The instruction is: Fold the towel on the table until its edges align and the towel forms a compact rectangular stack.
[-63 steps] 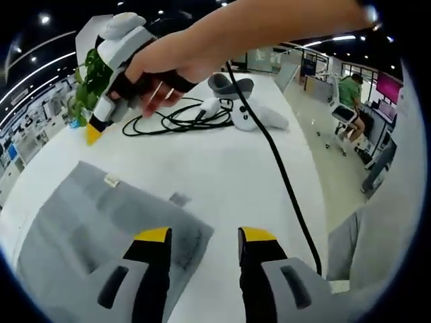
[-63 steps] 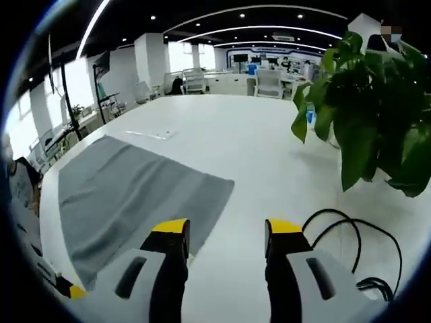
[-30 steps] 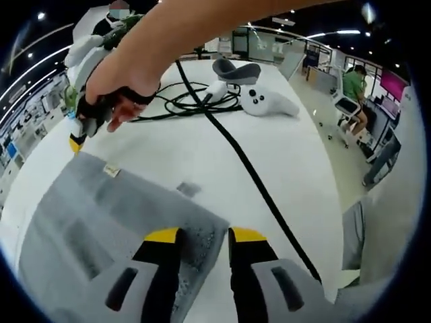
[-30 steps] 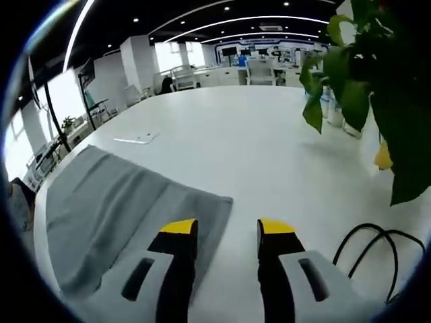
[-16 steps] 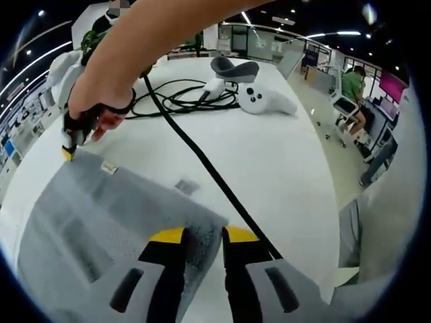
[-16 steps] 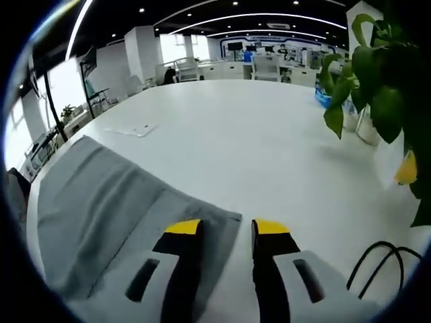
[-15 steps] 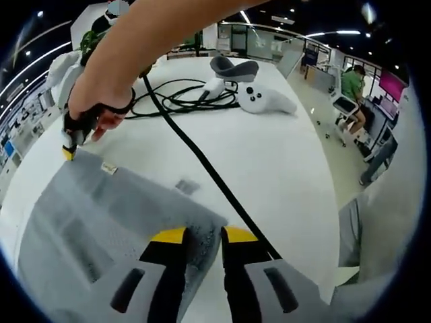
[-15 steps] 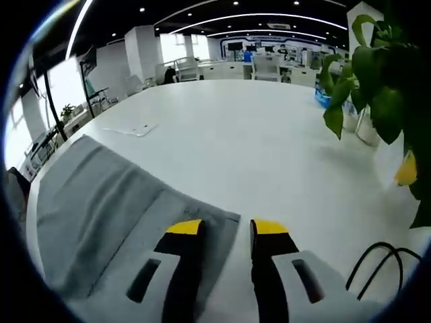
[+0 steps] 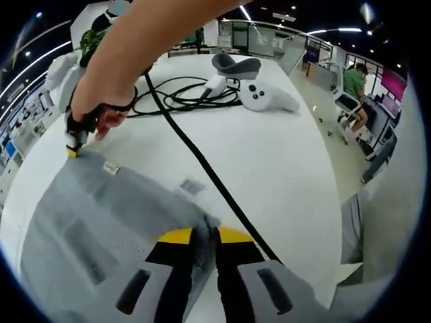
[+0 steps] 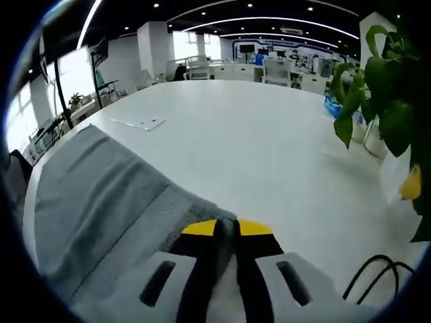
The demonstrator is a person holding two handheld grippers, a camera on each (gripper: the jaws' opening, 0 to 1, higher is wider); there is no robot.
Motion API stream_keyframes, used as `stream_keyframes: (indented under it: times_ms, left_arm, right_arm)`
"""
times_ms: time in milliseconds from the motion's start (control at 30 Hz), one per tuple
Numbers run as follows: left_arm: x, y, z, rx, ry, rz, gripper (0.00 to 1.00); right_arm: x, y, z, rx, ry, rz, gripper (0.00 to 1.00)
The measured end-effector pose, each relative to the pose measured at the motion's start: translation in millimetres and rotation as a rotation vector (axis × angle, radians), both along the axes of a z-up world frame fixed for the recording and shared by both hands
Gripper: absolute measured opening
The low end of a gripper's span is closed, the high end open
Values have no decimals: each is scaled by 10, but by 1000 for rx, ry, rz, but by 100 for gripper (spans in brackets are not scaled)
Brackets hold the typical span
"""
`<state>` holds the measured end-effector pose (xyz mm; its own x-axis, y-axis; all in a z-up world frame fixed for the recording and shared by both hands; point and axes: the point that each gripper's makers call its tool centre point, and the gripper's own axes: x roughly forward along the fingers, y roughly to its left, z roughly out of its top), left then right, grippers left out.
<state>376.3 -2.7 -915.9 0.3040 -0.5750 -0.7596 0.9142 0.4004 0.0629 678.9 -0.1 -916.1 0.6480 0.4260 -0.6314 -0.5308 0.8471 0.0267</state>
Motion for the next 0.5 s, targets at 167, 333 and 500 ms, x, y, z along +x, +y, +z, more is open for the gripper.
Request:
stream_keyframes:
  times_ms: [167, 333, 500]
  left_arm:
    - [3, 0, -1, 11, 3, 0, 11]
    - [2, -5, -2, 17, 8, 21, 10]
    - [18, -6, -18, 27, 0, 27, 7]
  right_arm:
    - [0, -18, 2, -13, -7, 8, 5]
    - [17, -3, 4, -11, -3, 20, 5]
    - [9, 6, 8, -16, 0, 33, 3]
